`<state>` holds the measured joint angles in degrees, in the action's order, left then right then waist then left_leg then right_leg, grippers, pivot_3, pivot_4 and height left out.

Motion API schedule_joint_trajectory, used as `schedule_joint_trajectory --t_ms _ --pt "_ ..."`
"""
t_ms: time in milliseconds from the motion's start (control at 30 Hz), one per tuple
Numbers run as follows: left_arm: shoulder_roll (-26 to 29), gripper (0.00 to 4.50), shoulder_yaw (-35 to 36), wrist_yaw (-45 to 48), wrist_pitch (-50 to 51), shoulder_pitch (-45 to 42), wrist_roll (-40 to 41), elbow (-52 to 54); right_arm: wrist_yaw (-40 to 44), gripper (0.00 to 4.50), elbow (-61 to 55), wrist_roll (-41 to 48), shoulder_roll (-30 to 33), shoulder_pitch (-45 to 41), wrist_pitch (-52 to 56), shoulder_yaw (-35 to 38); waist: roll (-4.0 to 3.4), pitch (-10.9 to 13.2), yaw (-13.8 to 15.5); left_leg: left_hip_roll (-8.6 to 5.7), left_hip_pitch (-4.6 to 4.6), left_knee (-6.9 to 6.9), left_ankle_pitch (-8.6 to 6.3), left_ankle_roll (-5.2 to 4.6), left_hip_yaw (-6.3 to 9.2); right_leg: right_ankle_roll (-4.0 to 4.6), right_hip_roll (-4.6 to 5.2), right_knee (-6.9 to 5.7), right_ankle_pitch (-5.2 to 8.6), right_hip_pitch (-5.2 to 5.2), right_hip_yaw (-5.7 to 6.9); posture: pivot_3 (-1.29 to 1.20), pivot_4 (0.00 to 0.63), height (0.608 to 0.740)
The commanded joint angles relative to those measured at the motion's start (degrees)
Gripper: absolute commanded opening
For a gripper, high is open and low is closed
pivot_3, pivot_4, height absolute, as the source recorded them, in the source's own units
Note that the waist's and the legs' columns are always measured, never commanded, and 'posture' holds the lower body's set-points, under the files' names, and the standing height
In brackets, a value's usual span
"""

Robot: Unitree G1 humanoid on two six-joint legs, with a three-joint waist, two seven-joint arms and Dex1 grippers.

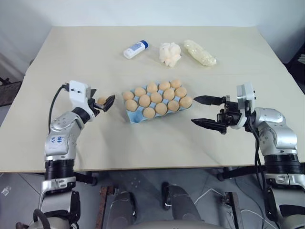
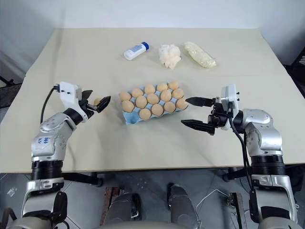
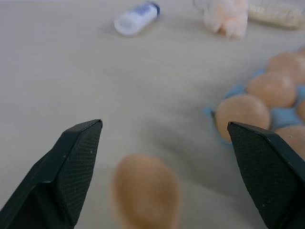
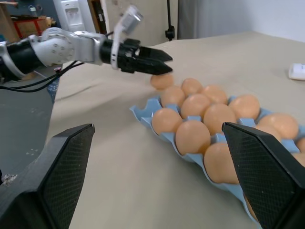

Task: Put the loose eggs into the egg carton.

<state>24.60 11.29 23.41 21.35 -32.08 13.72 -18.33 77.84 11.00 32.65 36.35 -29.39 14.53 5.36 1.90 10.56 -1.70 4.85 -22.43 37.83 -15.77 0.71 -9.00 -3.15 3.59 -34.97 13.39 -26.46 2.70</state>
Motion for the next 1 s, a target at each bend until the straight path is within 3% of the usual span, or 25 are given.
schedule_joint_trajectory --t_ms 33,67,167,400,733,1000 --pt "0.03 4.49 -1.75 1.44 -3.43 -2.92 -1.9 -6.3 -0.78 4.5 -3.02 0.95 1.36 0.97 0.53 2.24 0.0 0.0 0.14 0.01 0.0 -0.02 0.0 0.01 -0.04 0.02 0.0 0.0 0.01 0.0 0.04 0.0 0.15 0.74" --pt "0.05 4.49 -2.43 1.76 -4.06 -3.52 -2.48 -7.67 -0.97 4.5 -3.28 0.99 1.47 1.21 0.65 2.38 0.0 0.0 0.14 0.02 0.0 -0.02 -0.01 0.02 -0.03 0.03 0.0 0.0 0.02 0.0 0.05 0.0 0.15 0.74" --pt "0.08 3.94 -2.63 1.65 -3.85 -4.94 -2.67 -9.48 -1.93 4.5 -4.05 1.2 1.78 1.78 0.86 2.99 0.0 0.0 0.2 0.0 -0.01 -0.02 -0.01 0.02 -0.07 0.02 0.04 0.02 0.01 0.01 0.05 0.0 0.15 0.74" --pt "0.67 1.86 -2.45 4.01 -4.96 -5.44 -1.95 -7.59 -2.62 4.5 -5.06 1.28 2.09 2.88 1.16 3.69 0.0 0.0 0.1 0.01 0.0 0.0 -0.01 0.02 -0.07 0.01 0.04 0.01 0.01 0.01 0.04 0.0 0.15 0.74" --pt "1.71 1.64 -3.05 13.38 1.3 -4.57 5.17 8.78 -2.87 4.5 -5.26 1.52 2.17 3.43 0.48 4.5 0.0 0.01 0.14 0.0 0.0 0.0 -0.01 0.02 -0.08 0.01 0.04 0.01 0.01 0.02 0.02 0.0 0.15 0.74" --pt "2.28 1.64 -11.16 24.25 2.91 -3.57 5.28 12.37 -4.9 4.5 -7.48 1.91 1.5 6.33 -0.26 5.73 0.0 0.01 0.17 -0.03 0.02 0.02 0.01 0.02 -0.1 0.01 0.03 0.0 0.01 0.04 -0.02 0.0 0.15 0.74"
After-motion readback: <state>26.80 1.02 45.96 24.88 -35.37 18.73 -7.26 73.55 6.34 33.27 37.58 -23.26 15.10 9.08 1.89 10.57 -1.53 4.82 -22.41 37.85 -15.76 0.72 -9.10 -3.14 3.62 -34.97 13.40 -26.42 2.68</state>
